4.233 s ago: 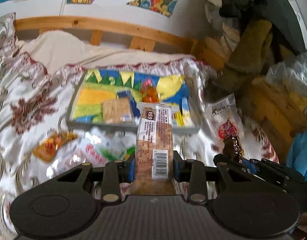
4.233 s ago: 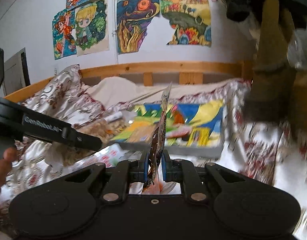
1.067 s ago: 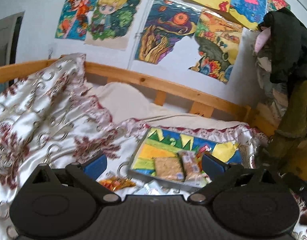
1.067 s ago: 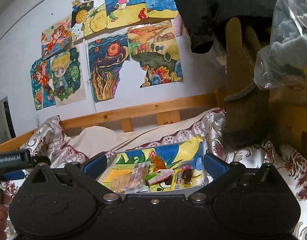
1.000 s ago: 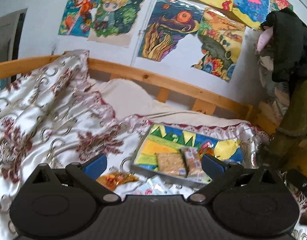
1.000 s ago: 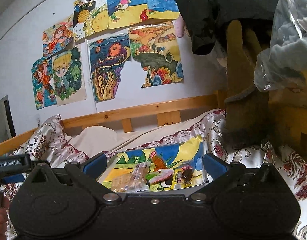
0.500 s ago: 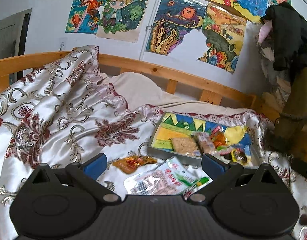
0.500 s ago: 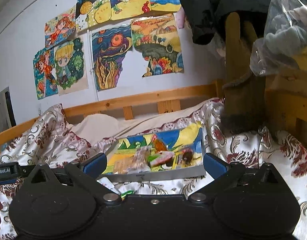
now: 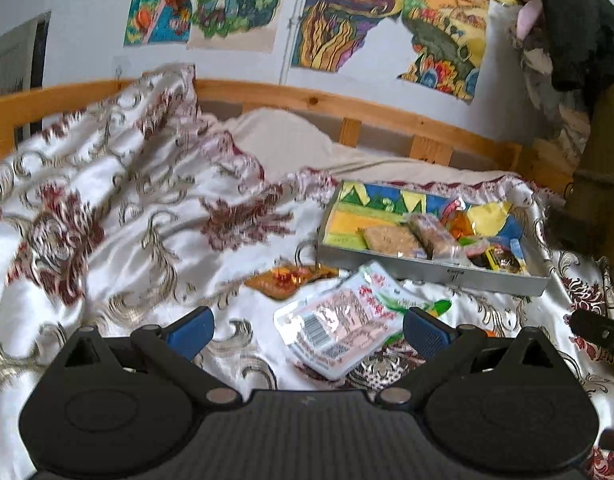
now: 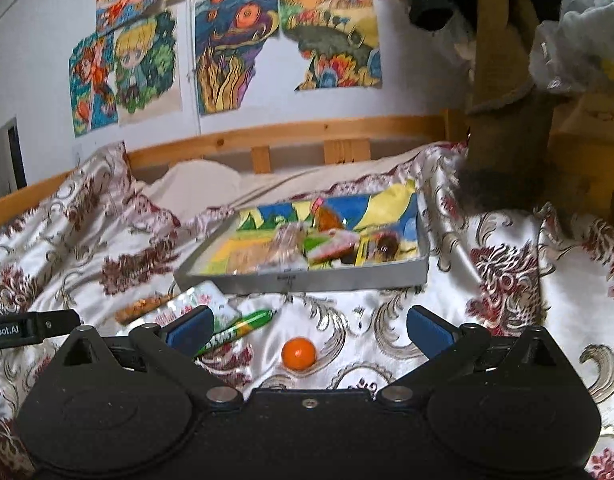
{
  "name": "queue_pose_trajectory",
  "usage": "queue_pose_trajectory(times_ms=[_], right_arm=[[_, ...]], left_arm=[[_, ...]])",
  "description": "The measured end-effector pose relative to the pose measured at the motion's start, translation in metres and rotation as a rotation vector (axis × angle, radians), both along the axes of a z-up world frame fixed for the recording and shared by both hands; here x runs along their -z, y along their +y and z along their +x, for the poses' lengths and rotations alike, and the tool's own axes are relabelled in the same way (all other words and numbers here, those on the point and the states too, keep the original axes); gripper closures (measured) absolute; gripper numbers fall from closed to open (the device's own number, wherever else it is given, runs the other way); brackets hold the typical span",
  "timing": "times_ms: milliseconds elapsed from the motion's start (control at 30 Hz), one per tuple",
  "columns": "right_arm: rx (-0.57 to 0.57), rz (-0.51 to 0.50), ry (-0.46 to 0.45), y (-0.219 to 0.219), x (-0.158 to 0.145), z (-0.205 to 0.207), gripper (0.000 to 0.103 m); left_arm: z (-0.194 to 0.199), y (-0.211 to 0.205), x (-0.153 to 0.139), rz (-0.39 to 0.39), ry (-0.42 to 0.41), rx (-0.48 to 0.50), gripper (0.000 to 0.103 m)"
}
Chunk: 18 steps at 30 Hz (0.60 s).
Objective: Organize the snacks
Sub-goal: 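Move both tools down toward the remaining snacks beside the tray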
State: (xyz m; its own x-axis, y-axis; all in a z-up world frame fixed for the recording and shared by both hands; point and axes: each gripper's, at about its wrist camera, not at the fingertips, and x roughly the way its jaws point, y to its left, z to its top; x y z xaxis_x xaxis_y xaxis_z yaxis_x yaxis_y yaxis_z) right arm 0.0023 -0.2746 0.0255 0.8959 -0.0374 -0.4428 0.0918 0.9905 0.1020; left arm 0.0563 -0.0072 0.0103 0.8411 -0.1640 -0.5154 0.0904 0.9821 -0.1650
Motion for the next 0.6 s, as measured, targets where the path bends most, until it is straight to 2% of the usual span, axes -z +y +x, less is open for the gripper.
queue_pose_trajectory(times_ms=[100,600], right_arm=[[0.001,0.014,0.01,0.002,0.007,0.003,0.001],[0.016,0.051,0.104,-0.001,0.035,0.018,0.001]], left_arm=[[0.004,0.003,0.009,-0.021,0.038,-0.002,0.001],[0.013,-0.008,0.034,0.012,0.123,0.023,0.001]])
